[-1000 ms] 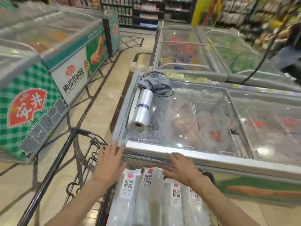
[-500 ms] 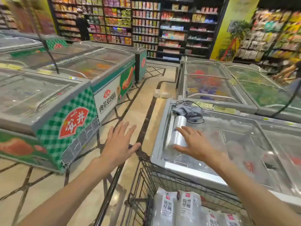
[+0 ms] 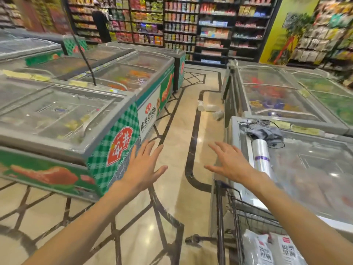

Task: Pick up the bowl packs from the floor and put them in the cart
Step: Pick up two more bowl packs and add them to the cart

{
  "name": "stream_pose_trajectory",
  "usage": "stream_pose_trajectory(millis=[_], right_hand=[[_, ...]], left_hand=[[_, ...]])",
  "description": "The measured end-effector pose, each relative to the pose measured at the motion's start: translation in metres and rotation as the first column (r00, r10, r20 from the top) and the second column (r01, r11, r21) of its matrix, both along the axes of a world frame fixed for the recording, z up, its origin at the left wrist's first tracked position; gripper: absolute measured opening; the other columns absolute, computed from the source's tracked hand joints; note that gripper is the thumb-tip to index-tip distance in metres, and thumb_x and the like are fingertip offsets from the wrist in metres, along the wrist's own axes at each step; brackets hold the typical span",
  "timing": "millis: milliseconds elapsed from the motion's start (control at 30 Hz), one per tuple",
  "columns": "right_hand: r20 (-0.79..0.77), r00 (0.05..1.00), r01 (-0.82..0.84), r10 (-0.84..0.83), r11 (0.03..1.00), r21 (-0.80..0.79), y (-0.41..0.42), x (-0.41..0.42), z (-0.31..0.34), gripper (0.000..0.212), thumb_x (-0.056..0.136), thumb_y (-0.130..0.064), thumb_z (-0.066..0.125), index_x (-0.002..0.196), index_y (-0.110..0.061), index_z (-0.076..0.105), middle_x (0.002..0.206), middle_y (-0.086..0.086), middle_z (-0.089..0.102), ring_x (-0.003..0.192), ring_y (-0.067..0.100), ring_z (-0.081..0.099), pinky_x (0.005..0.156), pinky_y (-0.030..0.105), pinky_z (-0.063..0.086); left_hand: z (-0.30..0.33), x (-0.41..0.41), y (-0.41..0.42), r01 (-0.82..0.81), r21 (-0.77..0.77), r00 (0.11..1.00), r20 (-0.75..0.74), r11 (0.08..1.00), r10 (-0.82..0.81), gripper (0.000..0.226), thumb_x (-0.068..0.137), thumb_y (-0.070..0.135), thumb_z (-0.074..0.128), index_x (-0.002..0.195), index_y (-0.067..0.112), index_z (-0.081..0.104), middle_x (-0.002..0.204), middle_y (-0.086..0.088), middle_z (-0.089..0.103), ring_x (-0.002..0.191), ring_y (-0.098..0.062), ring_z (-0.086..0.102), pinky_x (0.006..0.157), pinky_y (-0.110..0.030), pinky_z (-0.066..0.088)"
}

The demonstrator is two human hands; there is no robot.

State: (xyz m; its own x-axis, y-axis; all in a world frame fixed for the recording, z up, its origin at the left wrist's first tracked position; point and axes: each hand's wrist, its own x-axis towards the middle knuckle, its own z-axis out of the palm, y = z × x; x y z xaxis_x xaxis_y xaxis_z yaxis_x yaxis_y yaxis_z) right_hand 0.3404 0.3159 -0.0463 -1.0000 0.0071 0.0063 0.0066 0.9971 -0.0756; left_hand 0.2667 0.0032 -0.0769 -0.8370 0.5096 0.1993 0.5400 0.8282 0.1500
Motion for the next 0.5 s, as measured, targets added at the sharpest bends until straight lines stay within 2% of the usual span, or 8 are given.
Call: stream_pose_trajectory(millis=[167,367,500], right_hand=[[-0.03,0.999,-0.015,0.015,1.0,0.009,-0.018,-0.054,0.013,0.089,0.093,-0.071,0.052,0.163,-0.031,0.015,0.169,0.005,0.023,0.155,0.027,0.023,0.126,0.053,0.018],[-0.05,0.999,0.017,-0.017,1.0,-0.003,-0.013,-0.115,0.0,0.086,0.092,-0.073,0.052,0.161,-0.036,0.016,0.168,0.002,0.024,0.155,0.025,0.023,0.127,0.053,0.016],[-0.038,0.998,0.05,-0.049,0.999,0.014,0.005,-0.175,-0.004,0.086,0.092,-0.074,0.049,0.162,-0.033,0.017,0.169,0.003,0.022,0.156,0.026,0.019,0.126,0.054,0.015]], left_hand=[[0.015,-0.05,-0.01,0.035,0.027,0.999,-0.015,0.999,-0.035,0.074,0.1,0.064,0.039,0.161,0.029,0.017,0.169,-0.006,0.014,0.157,-0.026,0.0,0.125,-0.055,0.005],[0.007,-0.124,0.004,0.133,0.002,0.991,-0.027,0.991,-0.133,0.074,0.1,0.064,0.038,0.162,0.029,0.016,0.169,-0.007,0.014,0.157,-0.025,0.001,0.126,-0.054,0.004],[0.004,-0.2,0.029,0.185,-0.009,0.98,-0.074,0.983,-0.185,0.078,0.095,0.071,0.024,0.16,0.029,0.021,0.168,-0.007,0.017,0.157,-0.027,0.006,0.126,-0.054,0.006]])
